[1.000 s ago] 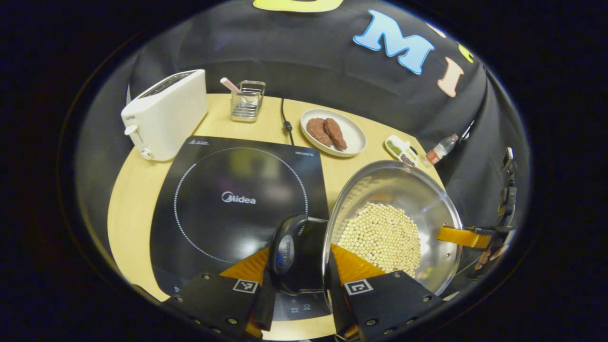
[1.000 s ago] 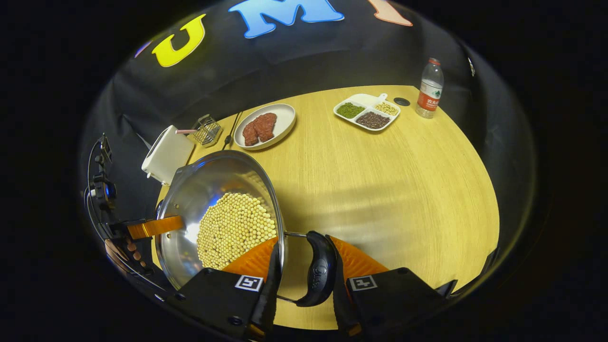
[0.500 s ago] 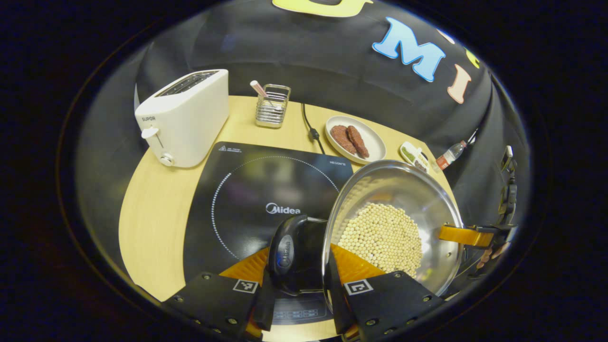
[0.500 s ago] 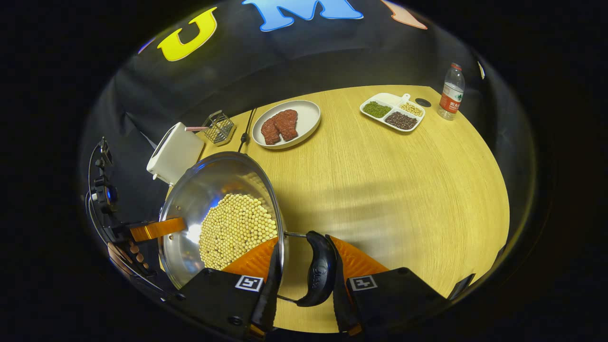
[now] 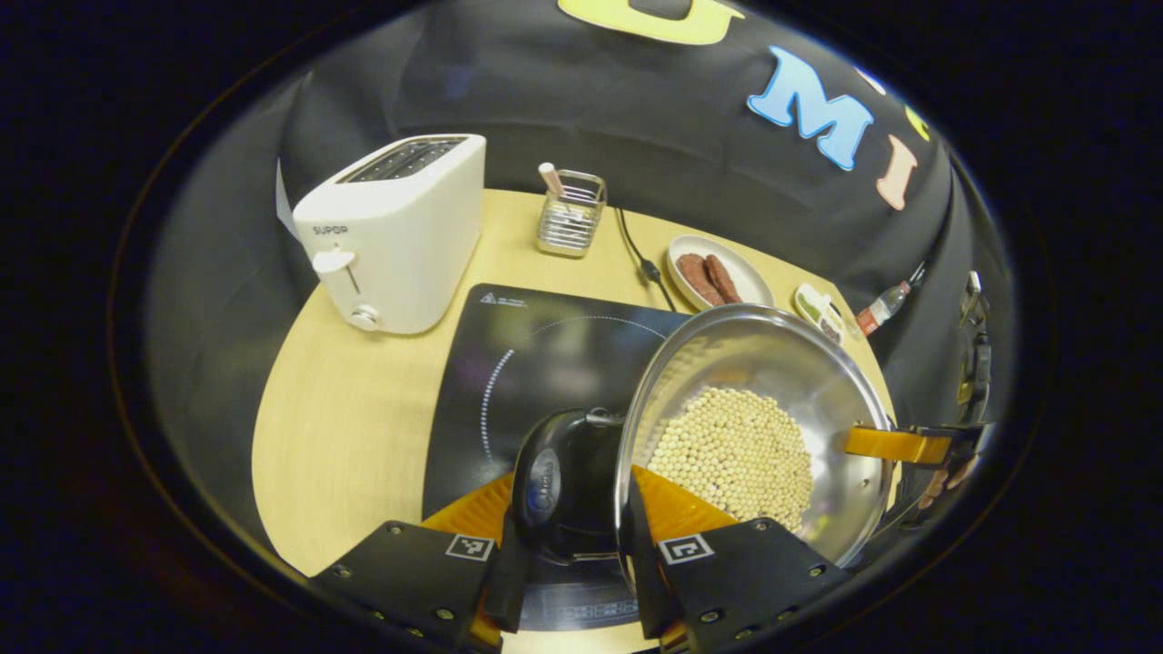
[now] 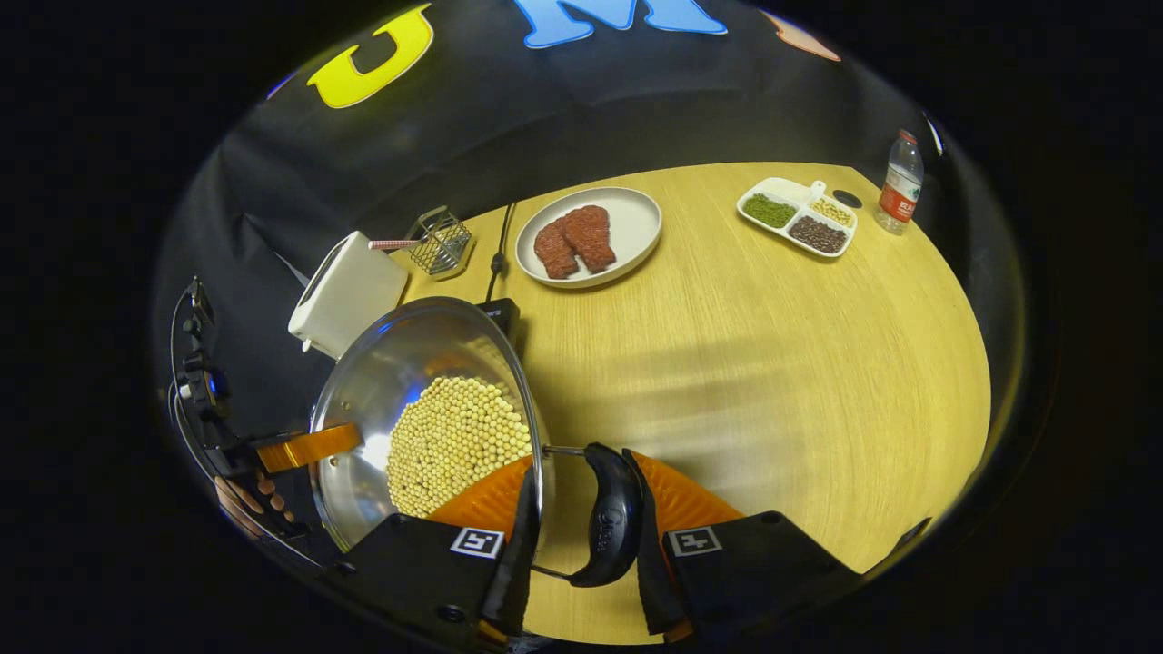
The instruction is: First push the handle of the pot to place it horizontally, then grasp the pot with both hands and set it on the induction cooktop.
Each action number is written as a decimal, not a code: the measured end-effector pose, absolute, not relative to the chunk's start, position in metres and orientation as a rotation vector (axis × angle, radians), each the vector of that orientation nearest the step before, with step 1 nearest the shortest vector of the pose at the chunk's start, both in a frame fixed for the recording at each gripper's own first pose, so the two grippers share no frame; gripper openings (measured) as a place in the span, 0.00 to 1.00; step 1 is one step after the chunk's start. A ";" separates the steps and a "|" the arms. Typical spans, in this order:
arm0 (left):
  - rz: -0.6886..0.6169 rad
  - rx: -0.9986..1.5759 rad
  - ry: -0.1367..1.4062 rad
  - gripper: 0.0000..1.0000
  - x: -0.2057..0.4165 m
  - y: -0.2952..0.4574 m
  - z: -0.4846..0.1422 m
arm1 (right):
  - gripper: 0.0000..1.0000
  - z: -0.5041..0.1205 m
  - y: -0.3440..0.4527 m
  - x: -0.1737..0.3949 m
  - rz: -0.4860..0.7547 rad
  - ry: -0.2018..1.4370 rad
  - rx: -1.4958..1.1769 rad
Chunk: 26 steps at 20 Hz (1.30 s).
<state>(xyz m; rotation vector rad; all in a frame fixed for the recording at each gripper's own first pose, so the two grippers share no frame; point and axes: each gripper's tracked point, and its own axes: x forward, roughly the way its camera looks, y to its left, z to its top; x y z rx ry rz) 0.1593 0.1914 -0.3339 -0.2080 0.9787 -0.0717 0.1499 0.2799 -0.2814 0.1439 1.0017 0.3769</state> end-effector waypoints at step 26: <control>-0.050 -0.152 0.918 0.52 0.201 0.268 -0.344 | 0.50 -0.298 0.361 0.184 0.375 0.987 0.278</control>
